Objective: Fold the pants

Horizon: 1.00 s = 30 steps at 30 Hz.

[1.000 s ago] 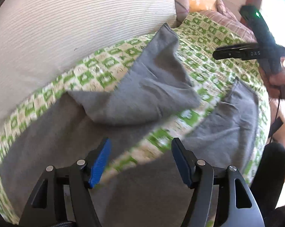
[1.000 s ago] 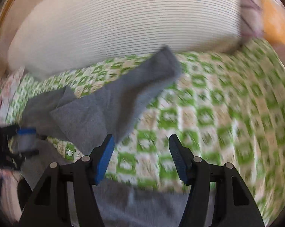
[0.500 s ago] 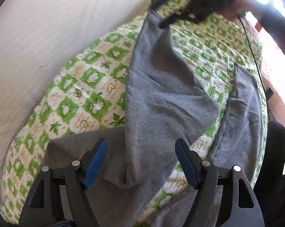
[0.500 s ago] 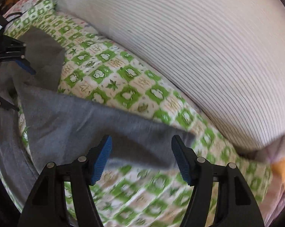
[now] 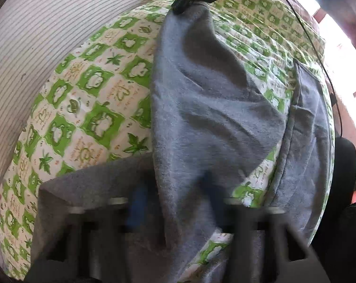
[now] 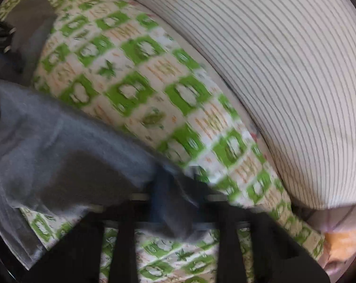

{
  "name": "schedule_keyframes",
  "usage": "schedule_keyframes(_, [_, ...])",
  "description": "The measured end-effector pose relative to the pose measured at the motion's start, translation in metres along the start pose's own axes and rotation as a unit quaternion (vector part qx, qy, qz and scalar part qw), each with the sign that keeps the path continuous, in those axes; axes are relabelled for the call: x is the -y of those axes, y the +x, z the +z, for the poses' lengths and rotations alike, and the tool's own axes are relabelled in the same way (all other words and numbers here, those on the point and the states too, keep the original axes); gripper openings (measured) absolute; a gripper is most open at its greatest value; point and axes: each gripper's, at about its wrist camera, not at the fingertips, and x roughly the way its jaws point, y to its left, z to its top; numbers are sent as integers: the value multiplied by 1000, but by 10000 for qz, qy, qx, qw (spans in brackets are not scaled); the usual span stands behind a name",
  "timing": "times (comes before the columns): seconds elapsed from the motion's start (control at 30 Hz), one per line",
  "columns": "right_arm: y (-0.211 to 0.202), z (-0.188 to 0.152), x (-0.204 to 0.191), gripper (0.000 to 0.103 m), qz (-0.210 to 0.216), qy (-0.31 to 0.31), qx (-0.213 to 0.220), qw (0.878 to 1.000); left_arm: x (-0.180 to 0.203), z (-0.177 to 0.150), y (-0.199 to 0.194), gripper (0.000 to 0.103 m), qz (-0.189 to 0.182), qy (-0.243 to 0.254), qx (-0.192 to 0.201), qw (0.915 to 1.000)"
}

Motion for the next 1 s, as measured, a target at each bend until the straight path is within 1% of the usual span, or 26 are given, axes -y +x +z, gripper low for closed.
schedule_keyframes(0.03, [-3, -8, 2, 5, 33, 103, 85, 9999, 4, 0, 0, 13, 0, 15, 14, 10000])
schedule_keyframes(0.1, [-11, -22, 2, 5, 74, 236, 252, 9994, 16, -1, -3, 9, 162, 160, 125, 9997])
schedule_keyframes(0.13, [-17, -30, 1, 4, 78, 288, 364, 9989, 23, -1, -7, 8, 176, 228, 199, 9994])
schedule_keyframes(0.2, [-29, -45, 1, 4, 102, 433, 547, 9975, 35, -2, -14, 8, 163, 282, 325, 9989])
schedule_keyframes(0.33, [-56, -78, -9, 4, 91, 617, 925, 9938, 62, -7, -30, 8, 280, 381, 553, 9973])
schedule_keyframes(0.37, [-61, -79, -12, 4, 71, 661, 989, 9929, 68, -9, -34, 7, 321, 388, 592, 9970])
schedule_keyframes(0.43, [-76, -107, -16, 4, 17, 791, 1150, 9902, 79, -12, -40, 7, 402, 375, 666, 9963])
schedule_keyframes(0.5, [-84, -120, -19, 4, -12, 930, 1275, 9875, 93, -15, -47, 7, 587, 325, 752, 9949])
schedule_keyframes(0.6, [-97, -152, -37, 4, 10, 1166, 1427, 9829, 111, -20, -55, 7, 628, 198, 896, 9938])
schedule_keyframes(0.7, [-102, -179, -55, 4, 32, 1363, 1488, 9794, 131, -29, -61, 7, 598, 39, 1018, 9930])
schedule_keyframes(0.77, [-104, -203, -70, 4, 68, 1552, 1555, 9756, 145, -36, -62, 6, 601, -74, 1095, 9921])
schedule_keyframes(0.9, [-103, -240, -95, 4, 120, 1869, 1625, 9688, 166, -48, -58, 6, 487, -372, 1166, 9913])
schedule_keyframes(1.0, [-102, -265, -113, 4, 85, 2096, 1673, 9633, 182, -56, -55, 6, 478, -546, 1235, 9897])
